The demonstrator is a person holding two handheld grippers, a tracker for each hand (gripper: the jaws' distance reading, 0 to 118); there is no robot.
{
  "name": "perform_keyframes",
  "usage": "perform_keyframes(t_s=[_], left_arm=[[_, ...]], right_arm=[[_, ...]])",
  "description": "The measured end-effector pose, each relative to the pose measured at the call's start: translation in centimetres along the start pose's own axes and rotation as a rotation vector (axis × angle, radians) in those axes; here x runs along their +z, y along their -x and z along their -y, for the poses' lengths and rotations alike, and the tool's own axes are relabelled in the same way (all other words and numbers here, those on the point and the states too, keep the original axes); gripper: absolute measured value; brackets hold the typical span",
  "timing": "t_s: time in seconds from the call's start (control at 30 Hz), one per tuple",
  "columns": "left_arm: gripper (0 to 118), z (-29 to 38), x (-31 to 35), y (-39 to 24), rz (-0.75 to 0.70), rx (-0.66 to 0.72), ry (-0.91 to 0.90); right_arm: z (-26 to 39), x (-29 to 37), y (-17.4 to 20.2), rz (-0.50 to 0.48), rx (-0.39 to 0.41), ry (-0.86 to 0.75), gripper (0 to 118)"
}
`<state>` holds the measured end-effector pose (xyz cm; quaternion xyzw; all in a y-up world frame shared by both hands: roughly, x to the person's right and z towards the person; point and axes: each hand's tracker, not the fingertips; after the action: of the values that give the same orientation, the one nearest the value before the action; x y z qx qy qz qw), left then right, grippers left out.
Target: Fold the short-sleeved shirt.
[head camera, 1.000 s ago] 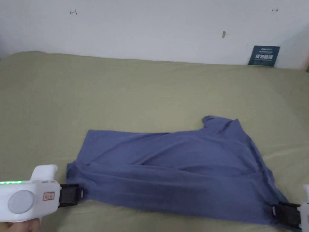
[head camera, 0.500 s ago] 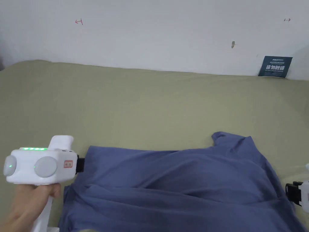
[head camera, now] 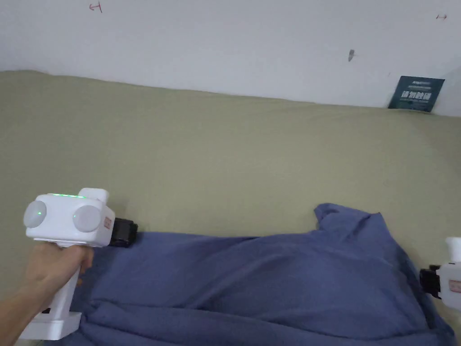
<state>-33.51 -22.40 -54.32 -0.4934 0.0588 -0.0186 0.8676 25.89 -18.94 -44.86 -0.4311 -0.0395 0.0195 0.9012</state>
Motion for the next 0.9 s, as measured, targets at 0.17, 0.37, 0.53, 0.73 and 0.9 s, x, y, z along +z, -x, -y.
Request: perform_keyframes(t_s=[0.17, 0.37, 0.53, 0.73, 0.9], left_arm=[[89, 0.5, 1.6, -0.3, 0.087, -0.012, -0.033], [3, 0.4, 2.4, -1.1, 0.095, -0.088, -0.055], [3, 0.5, 1.5, -0.7, 0.108, -0.067, -0.054], [3, 0.5, 1.9, -0.1, 0.127, -0.039, -0.063], [3, 1.0, 5.3, 0.7, 0.127, -0.021, -0.156]], right_arm=[[-1.7, -1.3, -0.6, 0.019, 0.031, 0.011, 1], [-4.0, -4.5, -1.4, 0.013, -0.020, 0.092, 90], [-4.5, -7.6, -1.1, 0.053, -0.013, 0.143, 107], [-4.5, -5.4, -1.4, -0.037, -0.058, 0.081, 1], [-4.6, -1.1, -1.9, -0.050, -0.070, 0.009, 1]])
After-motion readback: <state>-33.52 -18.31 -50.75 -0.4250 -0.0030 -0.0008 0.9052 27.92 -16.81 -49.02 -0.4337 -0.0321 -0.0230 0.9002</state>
